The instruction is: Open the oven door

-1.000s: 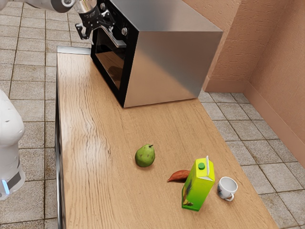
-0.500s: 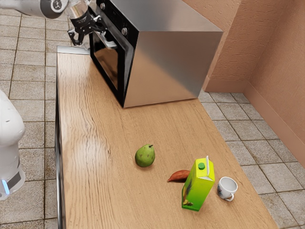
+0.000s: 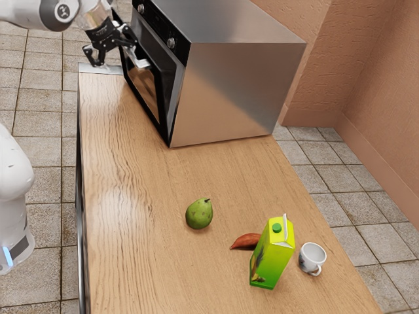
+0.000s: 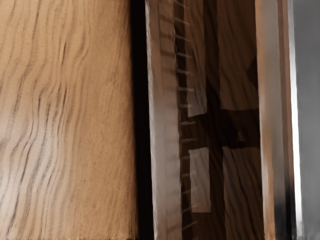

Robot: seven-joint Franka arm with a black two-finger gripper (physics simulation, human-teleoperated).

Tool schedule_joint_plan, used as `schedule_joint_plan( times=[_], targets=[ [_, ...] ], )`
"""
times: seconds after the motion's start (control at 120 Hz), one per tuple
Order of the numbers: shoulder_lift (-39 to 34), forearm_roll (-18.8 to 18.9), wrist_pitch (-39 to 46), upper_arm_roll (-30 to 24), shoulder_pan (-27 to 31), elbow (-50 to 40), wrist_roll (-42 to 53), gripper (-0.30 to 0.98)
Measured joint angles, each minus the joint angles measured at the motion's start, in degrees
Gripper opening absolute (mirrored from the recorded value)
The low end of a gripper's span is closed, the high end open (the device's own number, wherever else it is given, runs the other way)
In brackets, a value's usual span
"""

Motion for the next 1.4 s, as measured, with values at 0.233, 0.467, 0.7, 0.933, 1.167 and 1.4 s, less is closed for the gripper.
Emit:
schedule_joint_plan(
  times=[0.233,0.467,0.7,0.933,1.167,1.4],
  targets=[
    [-2.4,0.4,0.1,0.3,1.6,-2.8,-0.1,0.62],
    [-5.2,0.5,0.1,1.7,2.0,-5.2,-0.3,0.62],
    [-8.3,0.4,0.1,2.3,3.4,-8.2,-0.4,0.62],
    [-13.2,0.0,-0.2,3.2,5.1,-11.8,-0.3,0.62],
    [-19.2,0.1,-1.7,3.2,7.8,-14.9,-0.1,0.62],
    [-28.3,0.3,-8.1,5.0,18.1,-17.7,0.1,0.64]
  ],
)
